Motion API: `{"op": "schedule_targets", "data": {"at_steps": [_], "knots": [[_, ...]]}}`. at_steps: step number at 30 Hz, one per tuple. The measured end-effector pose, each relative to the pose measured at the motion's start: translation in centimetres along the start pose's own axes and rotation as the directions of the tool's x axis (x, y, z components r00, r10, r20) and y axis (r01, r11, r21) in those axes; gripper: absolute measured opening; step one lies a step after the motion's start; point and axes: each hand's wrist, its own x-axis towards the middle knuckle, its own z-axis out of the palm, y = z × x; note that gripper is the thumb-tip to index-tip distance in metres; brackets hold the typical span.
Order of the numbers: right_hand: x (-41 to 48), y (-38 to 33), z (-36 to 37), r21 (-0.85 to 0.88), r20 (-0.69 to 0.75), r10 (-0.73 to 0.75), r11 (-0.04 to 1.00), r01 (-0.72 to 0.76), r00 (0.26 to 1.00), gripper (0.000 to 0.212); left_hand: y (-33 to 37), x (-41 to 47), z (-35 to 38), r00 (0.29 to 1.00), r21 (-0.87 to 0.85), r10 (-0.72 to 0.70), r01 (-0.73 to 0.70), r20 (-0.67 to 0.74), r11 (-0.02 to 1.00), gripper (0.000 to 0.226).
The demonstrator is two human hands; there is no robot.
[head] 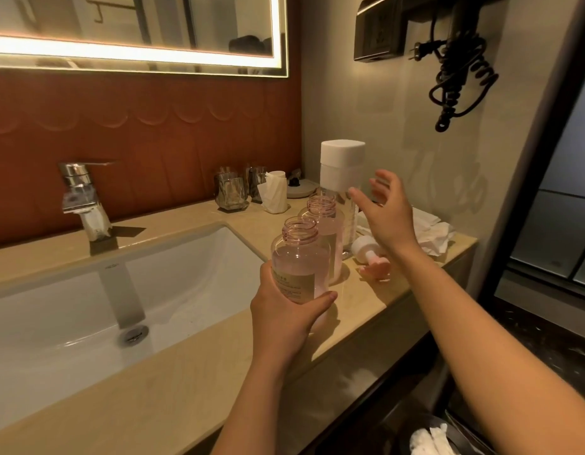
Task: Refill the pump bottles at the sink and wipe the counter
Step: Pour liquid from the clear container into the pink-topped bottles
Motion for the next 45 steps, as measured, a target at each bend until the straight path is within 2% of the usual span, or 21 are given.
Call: {"op": "schedule_targets", "data": {"at_steps": [5, 10, 14, 18, 23, 29, 32, 36, 40, 45], "knots": [[3.1, -1.7, 1.2, 0.061, 0.062, 0.061, 0.996, -0.065, 0.996, 0.076, 0.0, -0.1, -0.1, 1.0, 0.007, -0.003, 0.003, 0.005, 1.0, 0.08], [4.6, -2.2, 2.4, -0.044, 0.092, 0.07, 0.997, -0.066, 0.993, 0.094, 0.2, -0.2, 0.0, 1.0, 0.012, -0.006, 0.006, -0.007, 1.0, 0.085], [4.9, -2.3, 3.0, -0.127, 0.066, 0.066, 0.99, -0.057, 0.996, 0.09, 0.2, -0.1, -0.1, 1.0, 0.005, -0.021, 0.021, -0.011, 1.0, 0.105], [5.0, -2.6, 2.9, -0.095, 0.044, 0.094, 0.991, -0.09, 0.995, 0.086, 0.9, -0.3, -0.2, 0.999, 0.036, -0.041, 0.041, 0.015, 0.999, 0.129], [5.2, -3.8, 2.7, -0.064, 0.024, 0.045, 0.997, -0.043, 0.999, 0.084, 1.7, -0.5, -0.5, 0.999, 0.008, -0.03, 0.03, 0.045, 1.0, 0.138], [6.4, -7.9, 1.3, 0.016, 0.025, -0.104, 0.994, 0.103, 0.994, 0.086, 1.9, -0.3, -0.7, 0.998, -0.116, -0.056, 0.055, -0.006, 0.992, 0.128], [6.7, -10.4, 0.6, 0.071, 0.078, -0.206, 0.977, 0.201, 0.975, 0.086, 1.9, -0.3, -1.2, 0.983, -0.241, -0.107, 0.069, -0.147, 0.968, 0.12], [6.0, -13.9, -0.1, 0.202, 0.126, -0.308, 0.939, 0.279, 0.943, 0.084, 2.2, 0.8, -3.8, 0.931, -0.276, -0.147, 0.052, -0.336, 0.96, 0.092], [4.2, -16.6, 0.5, 0.345, 0.198, -0.379, 0.89, 0.298, 0.904, 0.083, 5.5, 2.4, -7.2, 0.911, -0.181, 0.0, -0.082, -0.412, 0.98, 0.076], [0.6, -19.5, 2.2, 0.452, 0.287, -0.447, 0.843, 0.292, 0.847, 0.086, 10.2, 2.6, -10.4, 0.915, 0.081, 0.264, -0.251, -0.305, 0.965, 0.096]]}}
